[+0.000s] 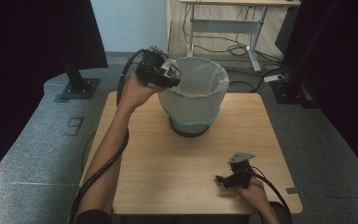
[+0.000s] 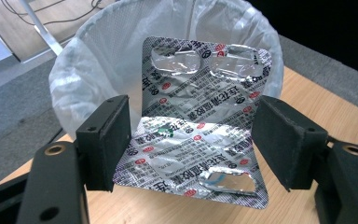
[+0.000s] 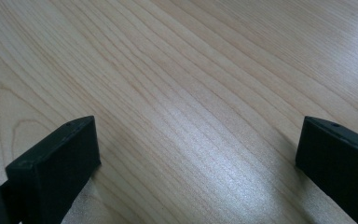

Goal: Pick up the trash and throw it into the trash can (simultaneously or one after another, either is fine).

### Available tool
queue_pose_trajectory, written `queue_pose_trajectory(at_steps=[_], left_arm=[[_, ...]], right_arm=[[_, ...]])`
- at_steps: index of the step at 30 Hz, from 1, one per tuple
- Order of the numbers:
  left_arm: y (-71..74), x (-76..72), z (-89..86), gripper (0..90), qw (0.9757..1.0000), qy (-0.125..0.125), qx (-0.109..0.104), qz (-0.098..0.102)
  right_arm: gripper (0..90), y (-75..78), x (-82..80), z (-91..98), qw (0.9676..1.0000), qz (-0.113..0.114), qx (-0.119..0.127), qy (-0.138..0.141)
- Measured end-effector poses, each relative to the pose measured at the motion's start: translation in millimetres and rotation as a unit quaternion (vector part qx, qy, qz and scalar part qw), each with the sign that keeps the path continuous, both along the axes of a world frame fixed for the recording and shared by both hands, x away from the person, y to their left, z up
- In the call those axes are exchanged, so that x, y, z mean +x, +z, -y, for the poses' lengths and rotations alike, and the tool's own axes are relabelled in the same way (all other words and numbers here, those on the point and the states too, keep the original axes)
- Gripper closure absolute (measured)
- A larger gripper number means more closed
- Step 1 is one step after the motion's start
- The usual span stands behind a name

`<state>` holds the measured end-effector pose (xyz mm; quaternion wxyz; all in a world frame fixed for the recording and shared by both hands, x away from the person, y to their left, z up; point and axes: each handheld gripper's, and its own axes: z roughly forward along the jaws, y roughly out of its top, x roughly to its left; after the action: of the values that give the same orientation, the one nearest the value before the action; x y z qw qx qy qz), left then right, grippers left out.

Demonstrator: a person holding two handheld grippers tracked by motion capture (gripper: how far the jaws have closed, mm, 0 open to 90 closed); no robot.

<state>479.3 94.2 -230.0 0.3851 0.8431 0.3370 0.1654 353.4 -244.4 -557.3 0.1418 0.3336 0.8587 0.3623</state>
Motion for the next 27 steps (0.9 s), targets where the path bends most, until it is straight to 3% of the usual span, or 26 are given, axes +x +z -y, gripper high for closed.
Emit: queue_pose_trajectory(at_steps=[19,27], left_arm=[[9.2,31.5,30.7,29.2,0.9998,0.017,-0.002,-0.013],[3.8,45.5,39.7,29.2,0.9994,0.035,-0.002,-0.009]], right_arm=[[0.0,0.0,0.0,0.0,1.0,0.0,0.0,0.0],[0.0,0.0,0.0,0.0,1.0,0.0,0.0,0.0]])
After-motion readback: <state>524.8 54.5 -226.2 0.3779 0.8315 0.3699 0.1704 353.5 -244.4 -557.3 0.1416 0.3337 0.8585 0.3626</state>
